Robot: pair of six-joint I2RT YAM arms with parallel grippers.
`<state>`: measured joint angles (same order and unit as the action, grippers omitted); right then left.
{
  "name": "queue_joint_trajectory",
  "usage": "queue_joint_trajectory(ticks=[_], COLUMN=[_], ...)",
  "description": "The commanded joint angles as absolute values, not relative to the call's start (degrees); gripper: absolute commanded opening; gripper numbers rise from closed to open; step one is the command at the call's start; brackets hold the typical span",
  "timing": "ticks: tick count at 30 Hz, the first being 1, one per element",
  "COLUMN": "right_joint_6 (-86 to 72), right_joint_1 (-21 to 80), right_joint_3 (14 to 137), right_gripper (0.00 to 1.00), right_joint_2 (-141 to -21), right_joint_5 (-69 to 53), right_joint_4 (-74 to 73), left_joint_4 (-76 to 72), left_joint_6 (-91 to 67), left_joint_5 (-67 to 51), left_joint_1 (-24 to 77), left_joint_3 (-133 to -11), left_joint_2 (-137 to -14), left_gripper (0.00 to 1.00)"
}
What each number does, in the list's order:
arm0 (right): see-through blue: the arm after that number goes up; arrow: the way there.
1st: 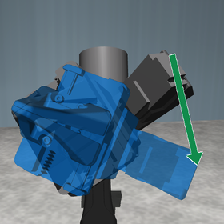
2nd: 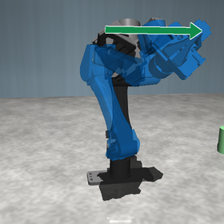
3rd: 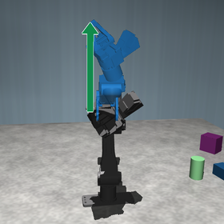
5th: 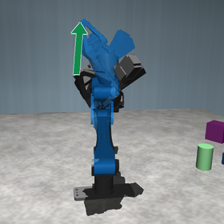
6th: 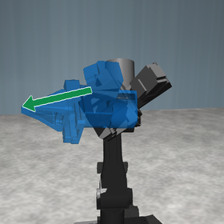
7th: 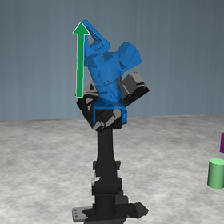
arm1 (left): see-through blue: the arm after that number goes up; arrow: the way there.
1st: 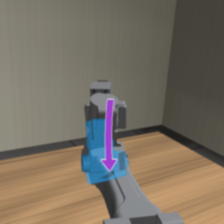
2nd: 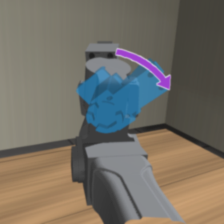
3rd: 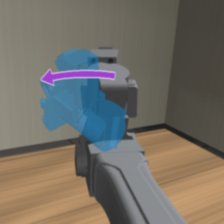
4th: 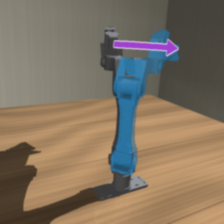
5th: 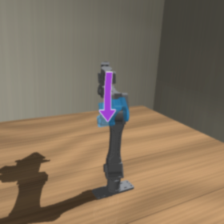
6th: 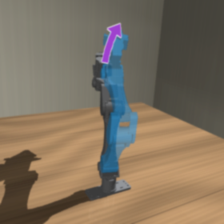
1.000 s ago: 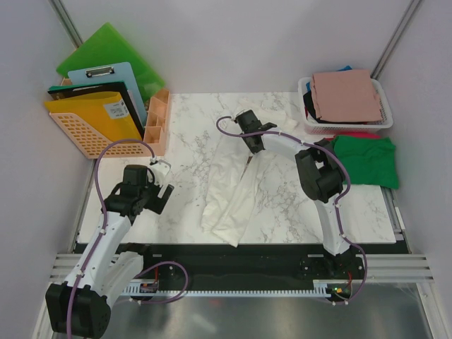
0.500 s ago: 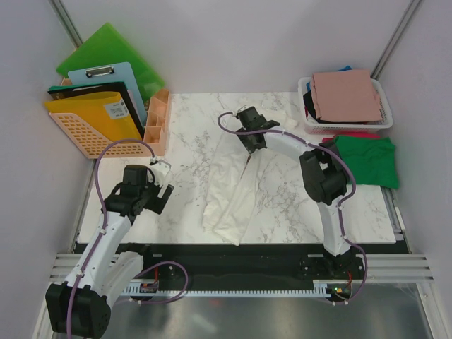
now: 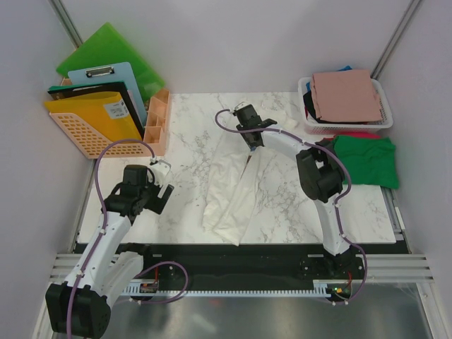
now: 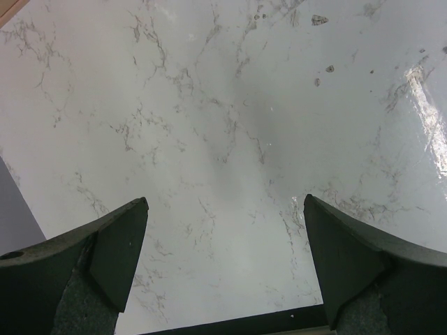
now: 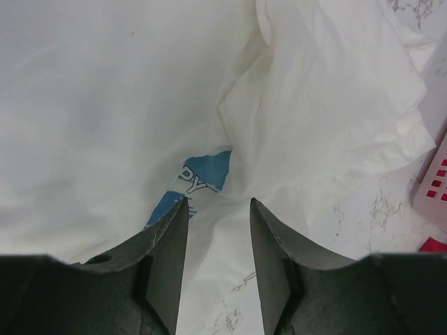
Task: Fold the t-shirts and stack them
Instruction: Fold the tshirt
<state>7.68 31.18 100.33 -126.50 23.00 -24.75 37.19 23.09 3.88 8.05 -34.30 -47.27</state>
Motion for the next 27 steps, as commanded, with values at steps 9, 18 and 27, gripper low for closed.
queue_joint_trajectory(ticks=[9, 18, 27], right_joint_6=[8.26, 8.44, 7.47], right_joint_1=[30.68, 29.71, 29.27], right_joint_3=[100.19, 102.22, 101.6], right_gripper=[0.47, 0.45, 0.0], right_joint_2=[-127.53, -131.04, -130.7], right_joint_5=[25.57, 26.46, 26.1], right_joint_4=[-22.15, -21.71, -21.53], left_joint_4=[36.56, 36.65, 36.65], left_joint_6=[24.79, 24.87, 24.87], left_joint_5=[2.72, 2.99, 2.9], left_joint_1=[7.82, 7.82, 7.82], left_joint_3=[-34.01, -34.01, -34.01], left_joint_2=[-47.37, -47.11, -47.46], left_gripper=[0.99, 0.99, 0.99])
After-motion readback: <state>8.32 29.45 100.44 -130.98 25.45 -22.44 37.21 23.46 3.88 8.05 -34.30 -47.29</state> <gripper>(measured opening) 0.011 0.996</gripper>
